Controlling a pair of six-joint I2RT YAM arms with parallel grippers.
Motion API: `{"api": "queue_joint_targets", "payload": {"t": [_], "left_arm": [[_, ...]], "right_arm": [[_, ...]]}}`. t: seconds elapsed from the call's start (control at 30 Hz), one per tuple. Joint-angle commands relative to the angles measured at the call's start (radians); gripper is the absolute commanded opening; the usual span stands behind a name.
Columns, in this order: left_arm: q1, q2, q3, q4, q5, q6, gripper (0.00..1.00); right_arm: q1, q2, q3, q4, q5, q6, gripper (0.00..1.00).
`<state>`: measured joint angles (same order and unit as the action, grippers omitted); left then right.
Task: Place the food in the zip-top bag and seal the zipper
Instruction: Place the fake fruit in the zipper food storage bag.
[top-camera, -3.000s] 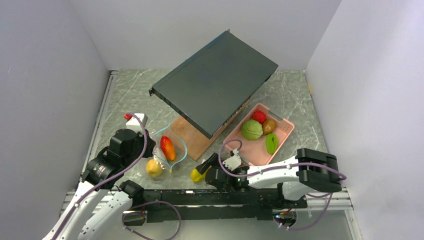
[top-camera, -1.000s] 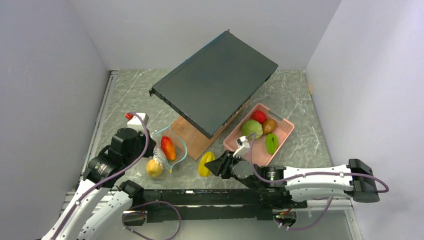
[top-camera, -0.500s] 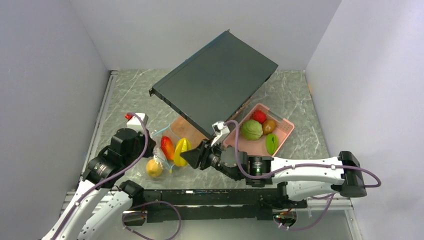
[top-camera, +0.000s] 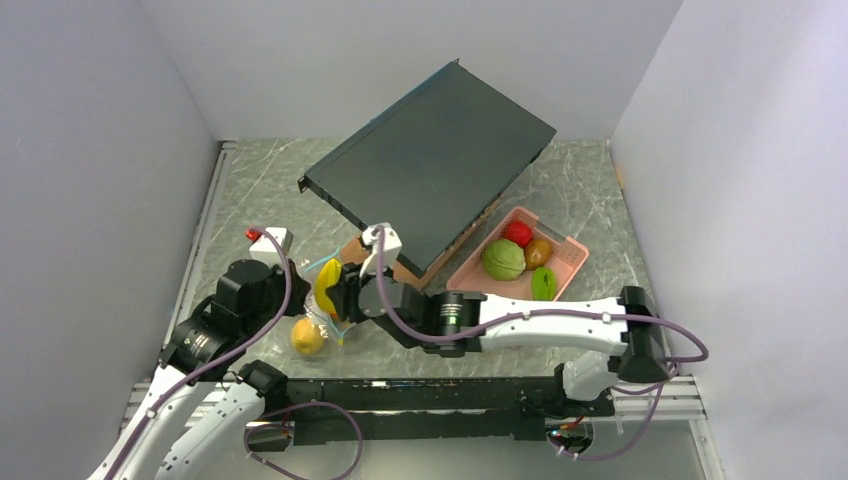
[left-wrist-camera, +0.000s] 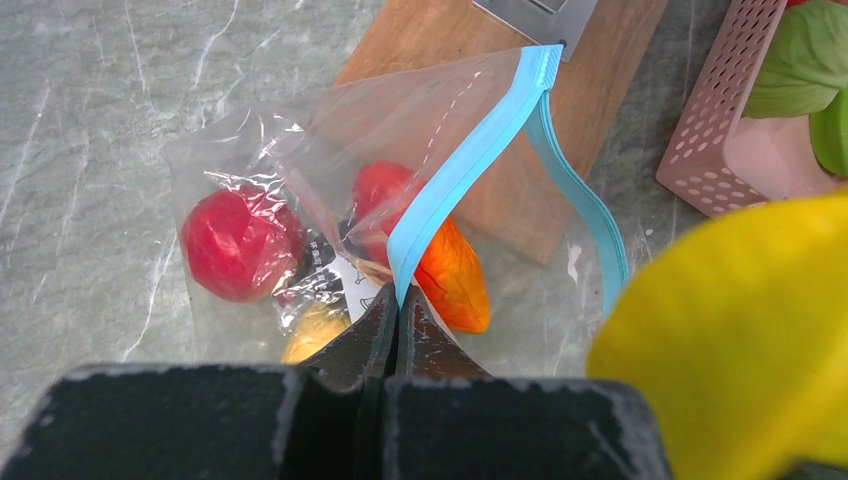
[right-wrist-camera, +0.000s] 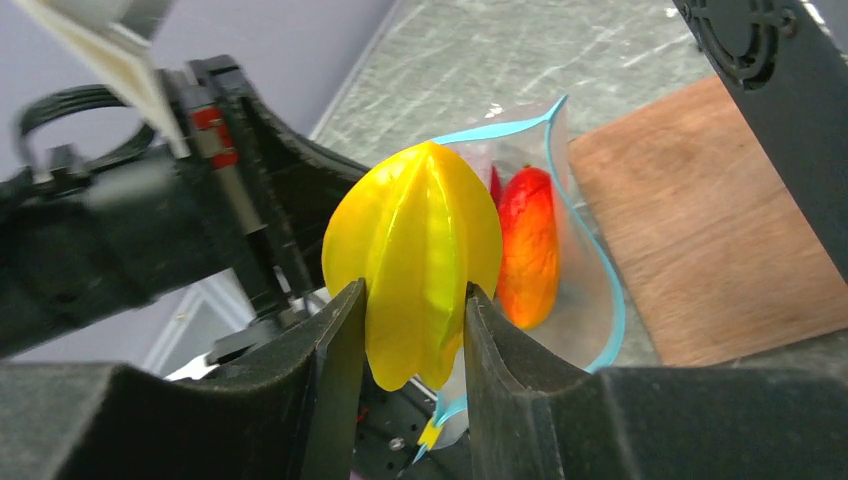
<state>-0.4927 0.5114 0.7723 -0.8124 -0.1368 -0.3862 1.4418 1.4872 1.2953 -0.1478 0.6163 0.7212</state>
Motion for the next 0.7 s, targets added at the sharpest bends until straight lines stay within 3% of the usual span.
{"api": "queue_joint_targets", "payload": {"t": [0.0,0.13,0.3,0.43,0.67], "left_arm": [[-0.004,-0.026,-0.001,0.036,-0.012,-0.003,0.00],[-0.004,-0.034,-0.001,0.036,-0.014,-0.003,0.00],[-0.004,-0.044,-0.001,0.036,-0.017,-0.003,0.00],[-0.004,-0.059,-0.001,0.036,-0.020,-0.005,0.00],[-0.004,-0.078,-0.002,0.034,-0.030,-0.009,0.00]], "right_arm": [[0.004,0.088,0.127,-0.158,0.116,-0.046,0.18],[0.004,0.186,0.215,-0.235,0.150,-0.058,0.25],[0.006,0.267,0.301,-0.287,0.150,-0.088,0.52],[0.005,0.291,0.313,-0.278,0.129,-0.105,0.66],[0.004,0.247,0.321,-0.292,0.105,-0.132,0.70]]}}
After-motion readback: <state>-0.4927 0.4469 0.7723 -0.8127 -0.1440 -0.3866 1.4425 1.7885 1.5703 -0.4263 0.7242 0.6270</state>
